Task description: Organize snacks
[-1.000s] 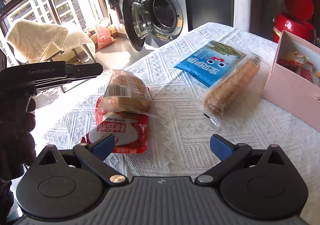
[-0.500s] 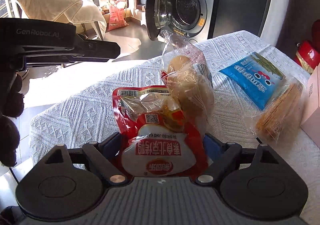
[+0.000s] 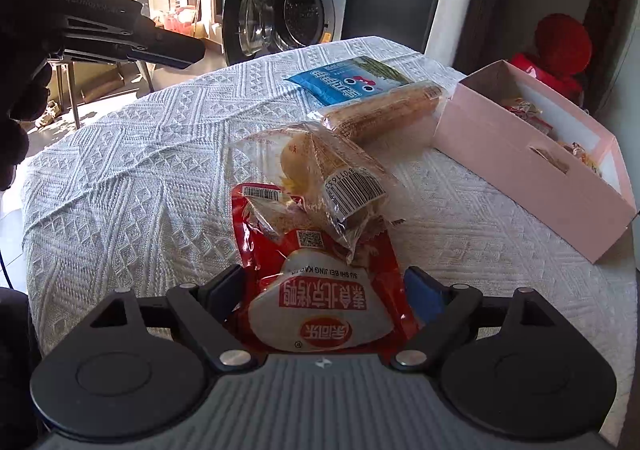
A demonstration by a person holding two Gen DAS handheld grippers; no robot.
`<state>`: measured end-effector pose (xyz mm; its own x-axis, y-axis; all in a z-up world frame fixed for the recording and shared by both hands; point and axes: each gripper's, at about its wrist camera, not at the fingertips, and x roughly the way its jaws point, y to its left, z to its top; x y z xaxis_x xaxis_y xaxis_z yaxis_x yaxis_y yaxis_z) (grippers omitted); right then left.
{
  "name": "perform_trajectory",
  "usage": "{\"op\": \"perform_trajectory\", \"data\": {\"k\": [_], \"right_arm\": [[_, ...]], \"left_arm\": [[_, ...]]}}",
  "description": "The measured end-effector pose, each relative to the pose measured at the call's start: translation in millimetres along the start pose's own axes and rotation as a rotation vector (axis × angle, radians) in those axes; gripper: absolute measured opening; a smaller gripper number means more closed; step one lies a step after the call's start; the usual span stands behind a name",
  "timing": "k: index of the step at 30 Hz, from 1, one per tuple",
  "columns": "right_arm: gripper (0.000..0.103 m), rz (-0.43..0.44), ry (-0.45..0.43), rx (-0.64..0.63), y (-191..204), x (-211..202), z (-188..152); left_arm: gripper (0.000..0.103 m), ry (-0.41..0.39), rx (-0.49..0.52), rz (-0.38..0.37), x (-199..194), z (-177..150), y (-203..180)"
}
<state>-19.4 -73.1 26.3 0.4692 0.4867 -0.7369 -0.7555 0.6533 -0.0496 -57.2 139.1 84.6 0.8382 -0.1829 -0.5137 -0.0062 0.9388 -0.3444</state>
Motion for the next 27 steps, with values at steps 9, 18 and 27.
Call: {"op": "perform_trajectory", "data": {"k": [9, 18, 27], "right_arm": [[0.089, 0.125, -0.085, 0.256, -38.8, -15.8, 19.4], [0.089, 0.362, -0.013, 0.117, 15.4, 34.6, 65.7], [0.09, 0.054, -0.068, -0.146, 29.5, 0.6, 25.6]], "left_arm": [[0.02, 0.033, -0.009, 0.08, 12.7, -9.2, -0.3], [0.02, 0.0, -0.125, 0.216, -18.4, -15.3, 55.2], [0.02, 0.034, -0.088, 0.186, -24.2, -19.7, 46.9]]}}
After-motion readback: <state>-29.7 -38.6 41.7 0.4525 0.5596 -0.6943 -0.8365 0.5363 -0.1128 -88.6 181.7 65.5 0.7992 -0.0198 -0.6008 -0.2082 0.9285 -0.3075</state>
